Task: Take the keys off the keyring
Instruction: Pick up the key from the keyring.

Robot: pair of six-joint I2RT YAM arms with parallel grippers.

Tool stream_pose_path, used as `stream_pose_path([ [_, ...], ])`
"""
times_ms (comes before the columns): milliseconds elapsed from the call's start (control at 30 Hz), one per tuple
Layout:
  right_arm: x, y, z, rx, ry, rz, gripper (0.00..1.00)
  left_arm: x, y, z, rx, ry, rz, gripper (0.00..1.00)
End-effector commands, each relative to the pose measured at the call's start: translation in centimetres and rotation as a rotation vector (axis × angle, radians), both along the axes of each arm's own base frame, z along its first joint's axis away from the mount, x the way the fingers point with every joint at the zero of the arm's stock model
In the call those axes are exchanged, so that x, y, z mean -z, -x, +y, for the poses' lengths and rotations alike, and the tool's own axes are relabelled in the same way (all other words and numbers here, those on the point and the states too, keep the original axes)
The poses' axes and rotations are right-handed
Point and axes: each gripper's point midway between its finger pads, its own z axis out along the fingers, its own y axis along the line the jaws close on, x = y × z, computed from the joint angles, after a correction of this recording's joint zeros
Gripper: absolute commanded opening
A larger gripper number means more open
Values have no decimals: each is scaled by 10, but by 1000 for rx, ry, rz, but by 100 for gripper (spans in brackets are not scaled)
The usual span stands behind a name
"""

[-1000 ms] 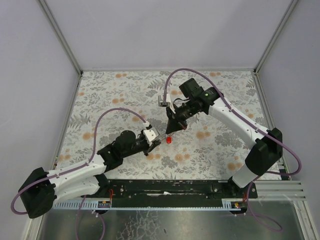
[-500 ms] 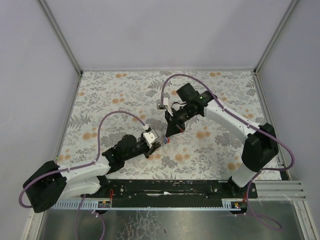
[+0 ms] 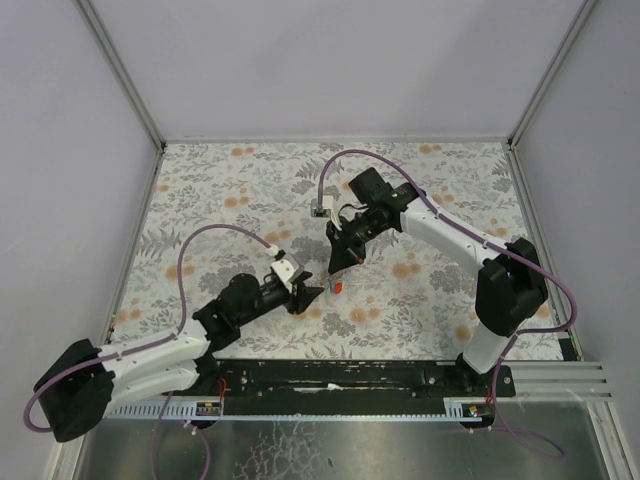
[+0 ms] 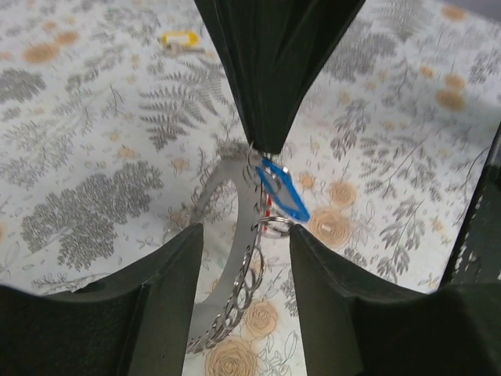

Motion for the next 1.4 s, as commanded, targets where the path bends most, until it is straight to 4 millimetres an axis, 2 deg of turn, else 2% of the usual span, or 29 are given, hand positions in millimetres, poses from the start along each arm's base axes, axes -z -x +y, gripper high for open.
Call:
stream_pose_path([
  [0,-18,-3,9,-6,-69,-6,0,-25,-3,8,-54,73,-16,48],
  [67,-20,-3,10,-8,-75,-1,0,-34,-1,11,-65,95,-9,45],
  [200,-18,-3,10,-7,-75,5,0,-50,8,9,-41,159,34,29],
  [300,-21,0,11,-14,-87,11,0,-46,14,4,-29,177,104,14],
  [367,-22,2,11,-17,-95,25,0,-41,10,6,-70,154,122,10],
  [567,-22,2,12,-10,-96,36,0,-49,-1,-3,-137,105,52,7],
  [833,-22,3,12,-2,-102,36,0,-49,3,-16,-158,105,38,13],
  [1067,-24,4,13,2,-109,45,0,-41,-2,-11,-219,78,28,12],
  [1367,-24,5,14,15,-114,66,0,-42,-9,-11,-269,55,-2,9],
])
